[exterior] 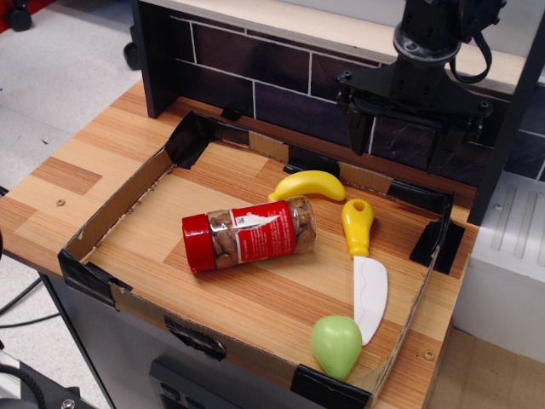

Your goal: Upright basil bottle

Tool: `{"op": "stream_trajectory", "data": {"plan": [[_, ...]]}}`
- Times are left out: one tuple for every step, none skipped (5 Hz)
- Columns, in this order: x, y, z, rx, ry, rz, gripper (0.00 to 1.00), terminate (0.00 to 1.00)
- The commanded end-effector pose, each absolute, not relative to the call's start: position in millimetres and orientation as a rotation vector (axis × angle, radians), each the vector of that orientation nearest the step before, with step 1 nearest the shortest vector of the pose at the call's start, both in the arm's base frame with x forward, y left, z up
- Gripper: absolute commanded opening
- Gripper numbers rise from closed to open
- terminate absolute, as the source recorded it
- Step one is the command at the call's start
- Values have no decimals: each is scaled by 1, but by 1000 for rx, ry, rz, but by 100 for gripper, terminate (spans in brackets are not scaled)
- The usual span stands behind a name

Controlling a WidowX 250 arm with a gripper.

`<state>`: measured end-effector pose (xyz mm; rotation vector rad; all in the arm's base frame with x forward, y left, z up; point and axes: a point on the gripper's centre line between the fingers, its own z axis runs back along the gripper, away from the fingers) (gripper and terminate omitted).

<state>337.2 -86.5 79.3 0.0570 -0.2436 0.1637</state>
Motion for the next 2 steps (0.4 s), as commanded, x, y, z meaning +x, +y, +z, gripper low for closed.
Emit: {"op": "stream_trajectory", "data": {"plan": [[337,-87,79,57,-244,164,100,0],[324,-70,90,37,-214,-75,100,0]]}}
